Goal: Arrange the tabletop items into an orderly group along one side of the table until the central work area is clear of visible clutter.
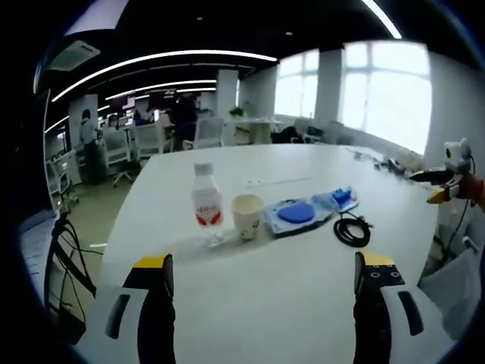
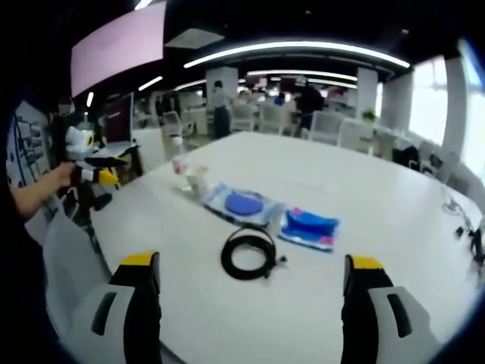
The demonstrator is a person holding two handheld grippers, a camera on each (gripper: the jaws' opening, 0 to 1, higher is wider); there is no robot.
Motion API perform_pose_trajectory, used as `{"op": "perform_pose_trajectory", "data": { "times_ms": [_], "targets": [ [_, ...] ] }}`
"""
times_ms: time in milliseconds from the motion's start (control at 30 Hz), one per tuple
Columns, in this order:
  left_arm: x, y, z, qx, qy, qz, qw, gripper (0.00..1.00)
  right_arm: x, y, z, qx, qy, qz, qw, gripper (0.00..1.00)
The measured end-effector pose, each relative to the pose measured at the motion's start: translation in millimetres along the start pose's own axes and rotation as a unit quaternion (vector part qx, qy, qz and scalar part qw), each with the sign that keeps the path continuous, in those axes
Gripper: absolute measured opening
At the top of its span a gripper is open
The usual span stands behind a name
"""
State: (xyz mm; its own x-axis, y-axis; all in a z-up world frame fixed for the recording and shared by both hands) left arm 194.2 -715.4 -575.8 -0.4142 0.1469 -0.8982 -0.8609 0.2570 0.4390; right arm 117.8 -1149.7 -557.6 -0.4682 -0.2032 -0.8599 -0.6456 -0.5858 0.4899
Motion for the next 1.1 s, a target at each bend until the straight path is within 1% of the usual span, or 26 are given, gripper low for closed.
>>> {"op": "perform_pose_trajectory", "data": {
  "times_ms": [533,633,1000,1100],
  "targets": [
    [0.7,-1.5,3.3,0.000,0.003,0.003,1.0000,0.98,0.5,4.7,-1.4,0.008,-0.002,0.000,1.0000,0.99],
    [0.1,-2.9,0.9,0.003,-0.003,0.004,1.0000,0.98,0.8,5.0,-2.1,0.008,-0.003,-0.002,1.0000,0.99],
    [-4.3,-2.7,3.1,0.003,-0.009,-0.001,1.0000,0.98,0.1,5.5,-0.8,0.006,0.001,0.000,1.0000,0.99],
    [-4.1,-1.9,1.8,0.006,-0.010,0.002,0.9999,0.98,0.7,5.7,-0.9,0.007,0.001,0.002,1.0000,1.00]
  ]
}}
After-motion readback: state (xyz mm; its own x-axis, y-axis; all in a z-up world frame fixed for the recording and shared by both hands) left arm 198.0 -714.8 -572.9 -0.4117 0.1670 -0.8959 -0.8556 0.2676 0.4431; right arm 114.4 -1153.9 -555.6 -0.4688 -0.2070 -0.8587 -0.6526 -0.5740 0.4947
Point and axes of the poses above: the point that each gripper's makers call its tool centre point, and the gripper's own axes: y roughly backward along the fingers, z roughly to its left, x roughly out of its underside, the point moved 8 cm from there along y, roughly backward along the fingers, and after that the axes turned 14 degrees about -x, right-handed, at the moved point
